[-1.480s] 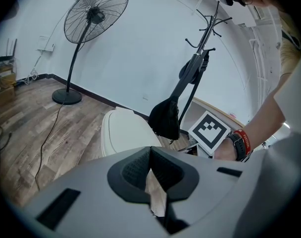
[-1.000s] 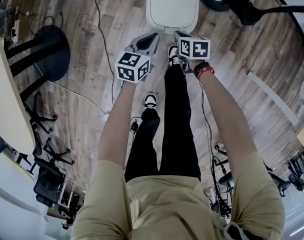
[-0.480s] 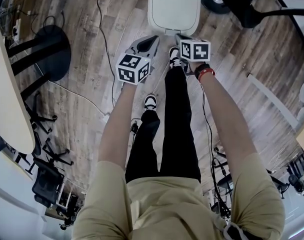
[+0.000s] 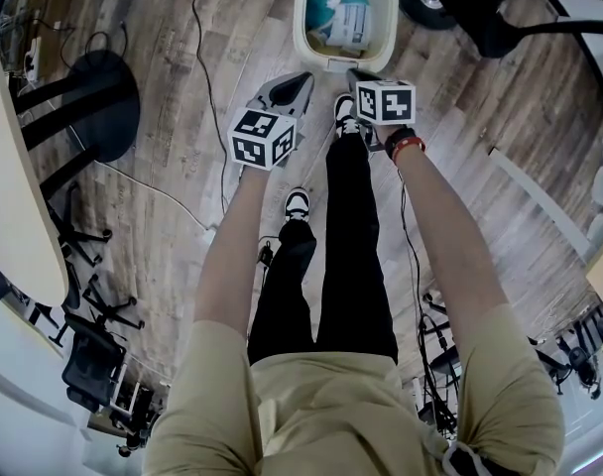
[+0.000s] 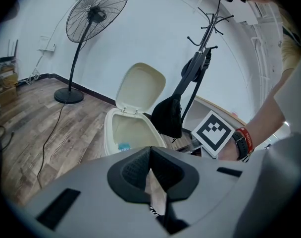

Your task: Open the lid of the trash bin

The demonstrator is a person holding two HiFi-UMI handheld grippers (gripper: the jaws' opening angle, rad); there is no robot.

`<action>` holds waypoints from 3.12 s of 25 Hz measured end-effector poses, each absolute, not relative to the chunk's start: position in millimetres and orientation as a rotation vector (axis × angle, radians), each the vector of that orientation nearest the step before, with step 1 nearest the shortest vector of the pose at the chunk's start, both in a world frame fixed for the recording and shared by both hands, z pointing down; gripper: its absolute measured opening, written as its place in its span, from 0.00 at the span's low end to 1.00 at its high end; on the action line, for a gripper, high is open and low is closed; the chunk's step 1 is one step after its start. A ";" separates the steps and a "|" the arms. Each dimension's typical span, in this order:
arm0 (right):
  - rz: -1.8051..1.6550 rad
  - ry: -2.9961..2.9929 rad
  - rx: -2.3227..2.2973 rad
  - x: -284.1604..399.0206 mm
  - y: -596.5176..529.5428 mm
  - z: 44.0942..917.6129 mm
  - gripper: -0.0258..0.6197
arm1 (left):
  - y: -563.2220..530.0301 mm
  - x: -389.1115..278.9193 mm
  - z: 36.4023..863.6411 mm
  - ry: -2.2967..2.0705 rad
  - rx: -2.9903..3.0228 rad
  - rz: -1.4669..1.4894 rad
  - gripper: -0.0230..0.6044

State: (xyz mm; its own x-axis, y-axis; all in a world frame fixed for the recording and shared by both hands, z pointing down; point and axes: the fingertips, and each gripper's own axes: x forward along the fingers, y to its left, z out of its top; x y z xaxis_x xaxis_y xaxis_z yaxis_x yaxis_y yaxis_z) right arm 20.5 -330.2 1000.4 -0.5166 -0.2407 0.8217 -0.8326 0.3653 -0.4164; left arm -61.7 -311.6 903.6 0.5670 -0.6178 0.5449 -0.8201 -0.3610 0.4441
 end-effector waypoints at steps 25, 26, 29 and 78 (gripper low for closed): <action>1.151 -1.892 1.052 59.5 -330.2 913.4 0.06 | -305.3 -63.9 803.6 -1.205 2.125 0.346 0.07; 1.145 -1.899 1.057 60.7 -331.2 902.6 0.06 | -304.1 -63.4 794.5 -1.206 2.129 0.345 0.07; 1.131 -1.927 1.076 59.5 -331.4 867.0 0.06 | -298.4 -63.6 765.0 -1.210 2.146 0.340 0.07; 0.487 -2.483 1.637 68.4 -140.5 340.0 0.06 | -114.6 -126.1 323.3 -1.672 2.465 0.148 0.07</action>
